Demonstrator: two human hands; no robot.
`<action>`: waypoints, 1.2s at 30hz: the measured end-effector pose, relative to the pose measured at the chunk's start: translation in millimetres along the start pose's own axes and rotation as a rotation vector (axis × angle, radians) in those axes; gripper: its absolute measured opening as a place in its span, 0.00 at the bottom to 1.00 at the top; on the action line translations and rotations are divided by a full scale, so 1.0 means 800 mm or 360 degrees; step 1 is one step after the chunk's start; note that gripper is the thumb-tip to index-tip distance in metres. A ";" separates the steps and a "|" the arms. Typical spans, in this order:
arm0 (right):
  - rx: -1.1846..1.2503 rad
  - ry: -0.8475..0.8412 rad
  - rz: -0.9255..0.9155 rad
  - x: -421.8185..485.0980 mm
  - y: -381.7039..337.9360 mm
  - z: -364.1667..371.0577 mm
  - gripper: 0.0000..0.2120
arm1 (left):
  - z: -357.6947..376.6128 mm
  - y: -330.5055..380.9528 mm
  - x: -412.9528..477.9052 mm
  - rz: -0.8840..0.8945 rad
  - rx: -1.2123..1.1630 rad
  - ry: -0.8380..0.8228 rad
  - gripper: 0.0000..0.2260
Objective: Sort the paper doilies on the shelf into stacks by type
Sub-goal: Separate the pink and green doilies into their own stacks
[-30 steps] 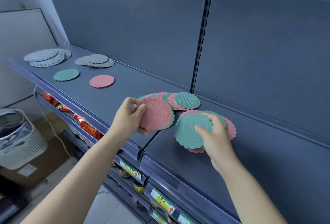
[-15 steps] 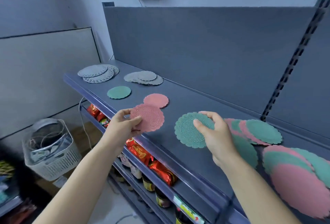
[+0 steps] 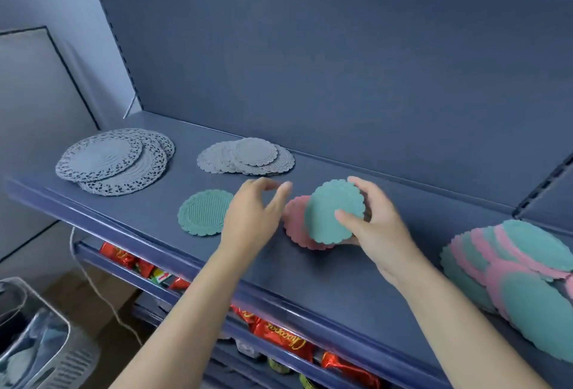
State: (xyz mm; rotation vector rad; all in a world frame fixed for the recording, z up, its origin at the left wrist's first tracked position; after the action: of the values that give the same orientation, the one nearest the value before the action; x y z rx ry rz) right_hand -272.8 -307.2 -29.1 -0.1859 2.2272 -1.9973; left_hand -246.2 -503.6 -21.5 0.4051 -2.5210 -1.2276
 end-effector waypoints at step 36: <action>-0.1855 -0.0046 -0.0250 -0.071 -0.010 -0.184 0.19 | 0.148 0.169 -0.106 0.0926 0.0652 -0.0075 0.26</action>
State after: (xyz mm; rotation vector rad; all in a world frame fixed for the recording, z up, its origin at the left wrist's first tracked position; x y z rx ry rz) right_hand -244.5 -153.5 -4.1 -0.4912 3.0933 -0.4753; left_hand -230.9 -307.4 4.4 -0.2683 -2.6412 -0.5106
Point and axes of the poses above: each hand's wrist, its own x-axis towards the middle knuckle, its own z-axis out of the palm, y = z × x, the point moved 7 cm from there along x, towards the middle knuckle, and after that the axes turned 1 degree about z, right-handed, at the moved point
